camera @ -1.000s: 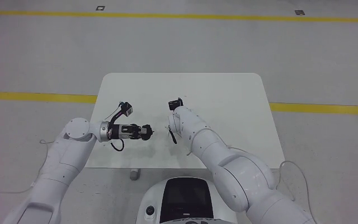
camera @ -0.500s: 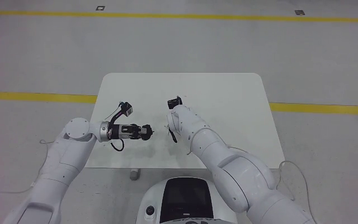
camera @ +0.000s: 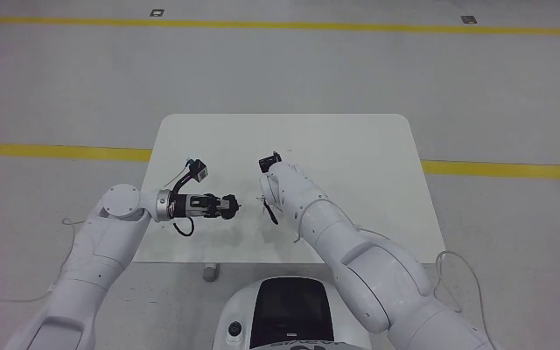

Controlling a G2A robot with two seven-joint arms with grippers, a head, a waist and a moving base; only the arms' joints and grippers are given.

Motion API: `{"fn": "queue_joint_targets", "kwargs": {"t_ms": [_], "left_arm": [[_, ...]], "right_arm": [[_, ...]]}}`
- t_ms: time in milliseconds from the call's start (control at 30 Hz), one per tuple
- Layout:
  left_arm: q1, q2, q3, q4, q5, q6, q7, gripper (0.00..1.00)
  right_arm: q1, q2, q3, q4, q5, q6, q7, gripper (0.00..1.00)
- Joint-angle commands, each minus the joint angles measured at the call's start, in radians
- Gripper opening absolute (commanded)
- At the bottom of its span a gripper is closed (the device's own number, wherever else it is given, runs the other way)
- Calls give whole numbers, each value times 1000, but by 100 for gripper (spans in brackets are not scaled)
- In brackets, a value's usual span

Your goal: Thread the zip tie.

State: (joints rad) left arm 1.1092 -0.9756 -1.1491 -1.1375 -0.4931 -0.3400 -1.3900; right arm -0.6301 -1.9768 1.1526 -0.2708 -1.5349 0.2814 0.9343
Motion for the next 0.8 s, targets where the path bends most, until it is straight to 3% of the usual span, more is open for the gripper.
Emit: {"fn": "queue_joint_targets", "kwargs": {"t_ms": [0,400,633,767], "left_arm": [[0,0,0,0,0,0,0,0],[0,0,0,0,0,0,0,0],[0,0,0,0,0,0,0,0],[0,0,0,0,0,0,0,0]], "right_arm": [[-2,2,-5,-5,9,-4,4,0],[-11,9,-6,-19,28,-1,-17,0],[-58,24,-35,-112,-19,-3,16,0],[-101,38,-52,-200,-35,-17,62,0]]}}
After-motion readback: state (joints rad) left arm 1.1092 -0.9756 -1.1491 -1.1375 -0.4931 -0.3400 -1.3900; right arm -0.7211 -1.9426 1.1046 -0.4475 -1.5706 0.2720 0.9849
